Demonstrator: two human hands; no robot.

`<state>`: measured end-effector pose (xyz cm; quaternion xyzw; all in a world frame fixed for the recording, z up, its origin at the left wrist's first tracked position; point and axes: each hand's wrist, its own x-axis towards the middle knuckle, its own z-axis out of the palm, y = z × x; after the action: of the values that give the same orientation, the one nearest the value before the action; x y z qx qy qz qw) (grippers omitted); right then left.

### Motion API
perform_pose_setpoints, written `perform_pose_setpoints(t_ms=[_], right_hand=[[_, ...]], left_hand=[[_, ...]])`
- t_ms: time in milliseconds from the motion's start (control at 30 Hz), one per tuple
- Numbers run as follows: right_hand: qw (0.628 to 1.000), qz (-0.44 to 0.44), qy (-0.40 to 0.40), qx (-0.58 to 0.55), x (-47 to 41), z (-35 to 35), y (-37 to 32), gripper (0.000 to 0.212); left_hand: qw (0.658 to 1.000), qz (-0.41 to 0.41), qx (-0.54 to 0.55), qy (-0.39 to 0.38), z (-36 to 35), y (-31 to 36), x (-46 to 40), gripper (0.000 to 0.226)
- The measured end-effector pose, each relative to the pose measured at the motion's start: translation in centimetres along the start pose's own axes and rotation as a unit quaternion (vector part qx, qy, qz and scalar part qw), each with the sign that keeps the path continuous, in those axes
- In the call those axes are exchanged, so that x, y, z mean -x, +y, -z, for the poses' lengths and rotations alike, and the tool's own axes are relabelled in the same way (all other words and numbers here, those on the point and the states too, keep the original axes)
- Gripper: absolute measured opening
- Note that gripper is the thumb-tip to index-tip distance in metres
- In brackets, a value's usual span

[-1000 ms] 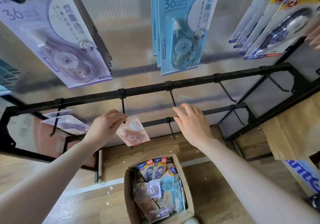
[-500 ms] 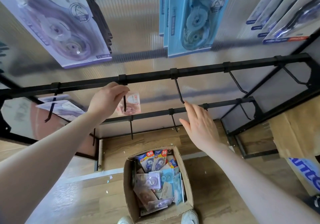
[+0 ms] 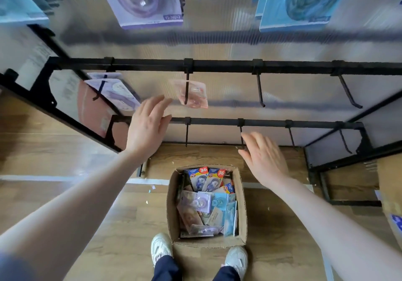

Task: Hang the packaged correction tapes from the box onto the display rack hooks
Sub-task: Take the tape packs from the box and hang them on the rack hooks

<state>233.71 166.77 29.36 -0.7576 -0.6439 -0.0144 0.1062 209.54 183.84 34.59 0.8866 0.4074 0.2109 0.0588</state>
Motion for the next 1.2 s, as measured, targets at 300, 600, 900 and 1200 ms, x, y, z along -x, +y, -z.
perform_pose_setpoints(t_ms=[300,600,900,1200], right_hand=[[0.997,0.023,-0.074,0.0,2.2,-3.4,-1.6,0.044],[0.99,0.005,-0.141,-0.012,6.1,-13.4,-4.0,0.042],[0.963,0.003,-0.27,0.002,9.6,-31.3,-3.3,0.046],[0.948,0.002,-0.315,0.044,10.2,-42.2,0.7,0.025]], left_hand=[[0.994,0.077,0.033,-0.068,-4.4,-0.5,9.7,0.039],[0.978,0.082,0.065,-0.178,-13.4,-3.3,18.8,0.043],[0.948,0.1,0.018,-0.303,-29.4,-6.8,28.4,0.052],[0.896,0.185,-0.129,-0.382,-41.1,-8.4,28.2,0.074]])
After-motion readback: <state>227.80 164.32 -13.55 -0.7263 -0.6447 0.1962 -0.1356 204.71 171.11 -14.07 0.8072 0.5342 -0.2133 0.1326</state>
